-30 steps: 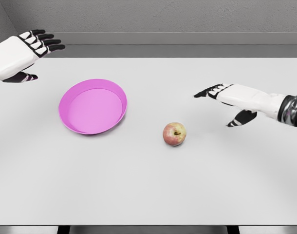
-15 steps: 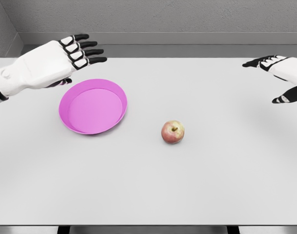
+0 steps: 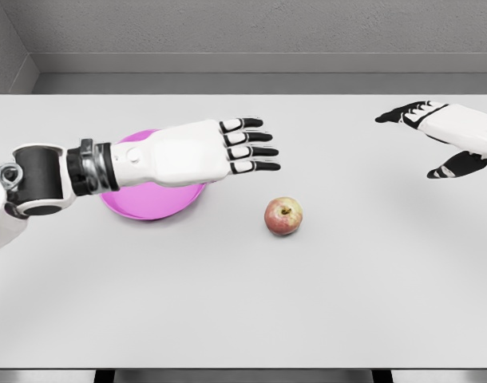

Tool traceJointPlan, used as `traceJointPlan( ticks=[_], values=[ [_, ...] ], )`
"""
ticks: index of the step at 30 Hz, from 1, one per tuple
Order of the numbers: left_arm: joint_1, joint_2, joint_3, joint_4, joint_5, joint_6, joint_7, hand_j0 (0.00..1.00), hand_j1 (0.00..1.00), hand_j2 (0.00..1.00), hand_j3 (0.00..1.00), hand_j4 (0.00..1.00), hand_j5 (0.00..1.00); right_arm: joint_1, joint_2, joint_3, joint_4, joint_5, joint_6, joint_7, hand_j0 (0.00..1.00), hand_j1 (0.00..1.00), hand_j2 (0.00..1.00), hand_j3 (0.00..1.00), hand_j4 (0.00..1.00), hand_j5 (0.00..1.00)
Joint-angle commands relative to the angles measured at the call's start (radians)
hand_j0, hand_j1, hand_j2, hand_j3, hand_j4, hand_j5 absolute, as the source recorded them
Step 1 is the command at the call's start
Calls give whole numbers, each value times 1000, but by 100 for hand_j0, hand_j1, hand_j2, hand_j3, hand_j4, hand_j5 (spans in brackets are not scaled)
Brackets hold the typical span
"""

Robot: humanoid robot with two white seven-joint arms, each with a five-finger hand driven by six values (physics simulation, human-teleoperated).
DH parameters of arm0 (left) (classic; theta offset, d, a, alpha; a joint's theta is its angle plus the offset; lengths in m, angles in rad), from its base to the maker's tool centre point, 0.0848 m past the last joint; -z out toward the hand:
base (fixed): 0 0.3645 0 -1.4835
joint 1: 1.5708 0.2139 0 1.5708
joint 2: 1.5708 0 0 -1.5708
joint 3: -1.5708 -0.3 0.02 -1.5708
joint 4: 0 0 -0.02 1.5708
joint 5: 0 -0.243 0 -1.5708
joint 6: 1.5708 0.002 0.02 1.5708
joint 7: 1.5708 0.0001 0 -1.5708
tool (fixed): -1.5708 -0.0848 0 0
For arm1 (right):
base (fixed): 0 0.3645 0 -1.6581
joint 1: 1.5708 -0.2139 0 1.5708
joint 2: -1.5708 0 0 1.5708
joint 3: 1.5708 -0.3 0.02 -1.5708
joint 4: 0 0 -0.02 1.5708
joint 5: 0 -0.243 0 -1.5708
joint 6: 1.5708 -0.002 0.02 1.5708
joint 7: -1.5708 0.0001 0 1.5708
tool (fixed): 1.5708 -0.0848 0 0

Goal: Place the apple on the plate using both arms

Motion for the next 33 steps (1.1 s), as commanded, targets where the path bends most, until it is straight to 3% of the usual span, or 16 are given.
traceJointPlan(
  ticks=[1,3,7,10,25,33],
  values=[
    [-5,-17,-108,4,39,0,-1,100,100,100,100,100,100,-2,-4,0,2,-4,2,0,100,100,100,100,100,100],
    [-67,-17,-195,9,79,0,-1,100,100,100,100,100,100,-3,0,-2,0,-4,2,0,100,100,100,100,100,100],
    [-103,-15,-249,9,78,0,-24,100,100,100,100,100,100,2,-5,-3,3,-2,2,0,100,100,100,100,100,100],
    [-126,-15,-271,9,73,0,-56,100,100,100,100,100,100,9,-5,-3,3,-4,2,0,100,100,100,100,100,100],
    [-265,-96,-335,52,47,0,-59,100,100,100,100,100,100,28,-7,-6,-1,-4,2,0,100,100,100,100,100,100],
    [-288,-138,-349,68,-10,0,-93,100,100,100,100,100,100,37,-7,-3,-3,-2,2,0,100,100,100,100,100,100]
  ],
)
